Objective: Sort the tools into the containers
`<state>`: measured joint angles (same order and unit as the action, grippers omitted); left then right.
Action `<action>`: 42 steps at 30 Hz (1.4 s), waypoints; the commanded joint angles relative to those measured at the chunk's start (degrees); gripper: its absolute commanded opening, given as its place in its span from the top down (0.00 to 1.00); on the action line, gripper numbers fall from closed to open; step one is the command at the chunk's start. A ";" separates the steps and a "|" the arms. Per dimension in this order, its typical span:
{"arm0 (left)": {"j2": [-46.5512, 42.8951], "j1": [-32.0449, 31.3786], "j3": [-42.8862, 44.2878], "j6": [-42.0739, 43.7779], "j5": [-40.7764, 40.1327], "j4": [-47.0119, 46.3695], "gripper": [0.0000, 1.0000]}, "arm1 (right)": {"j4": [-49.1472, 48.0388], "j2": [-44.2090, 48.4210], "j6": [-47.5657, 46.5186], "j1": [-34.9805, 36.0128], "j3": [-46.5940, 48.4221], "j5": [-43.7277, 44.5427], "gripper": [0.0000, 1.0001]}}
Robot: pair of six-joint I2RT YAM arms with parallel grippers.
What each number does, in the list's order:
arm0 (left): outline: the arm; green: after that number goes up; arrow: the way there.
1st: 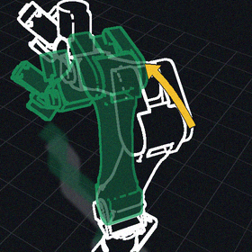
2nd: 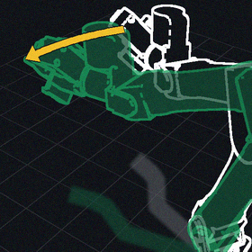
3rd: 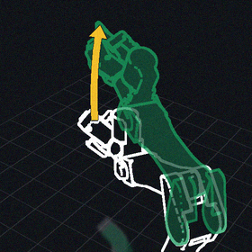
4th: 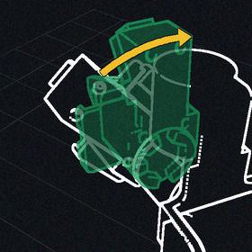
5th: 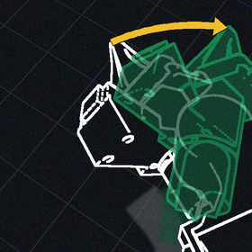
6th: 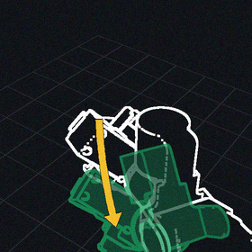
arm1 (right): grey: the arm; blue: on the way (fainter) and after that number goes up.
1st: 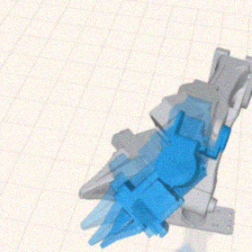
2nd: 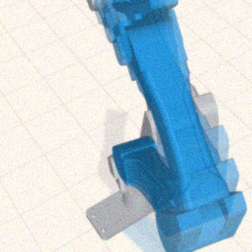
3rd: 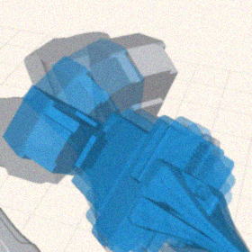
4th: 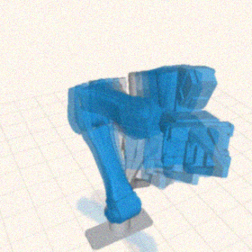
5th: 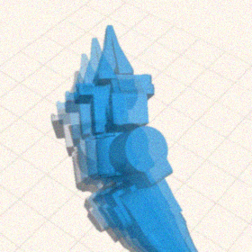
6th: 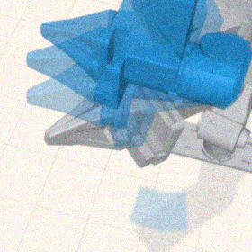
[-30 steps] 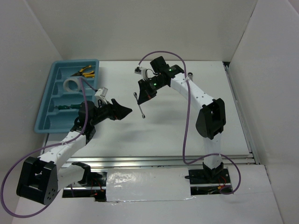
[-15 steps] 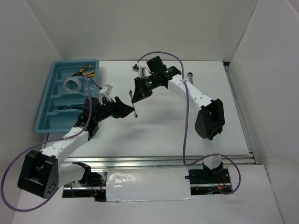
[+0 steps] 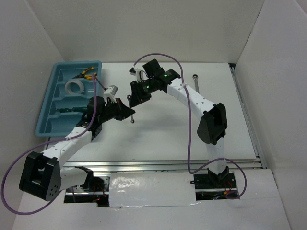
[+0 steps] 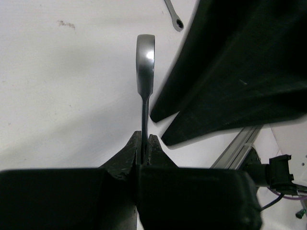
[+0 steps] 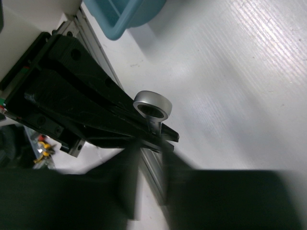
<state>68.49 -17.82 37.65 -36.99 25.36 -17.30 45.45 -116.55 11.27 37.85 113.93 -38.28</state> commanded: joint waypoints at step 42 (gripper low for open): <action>0.69 52.72 15.25 -9.77 -5.42 36.01 0.37 | 7.45 8.28 -13.02 -25.80 -4.51 23.83 0.37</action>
<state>72.16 35.86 49.30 -48.07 18.09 19.53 50.33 -105.86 0.80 13.45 105.89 -22.24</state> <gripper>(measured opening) 0.627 0.641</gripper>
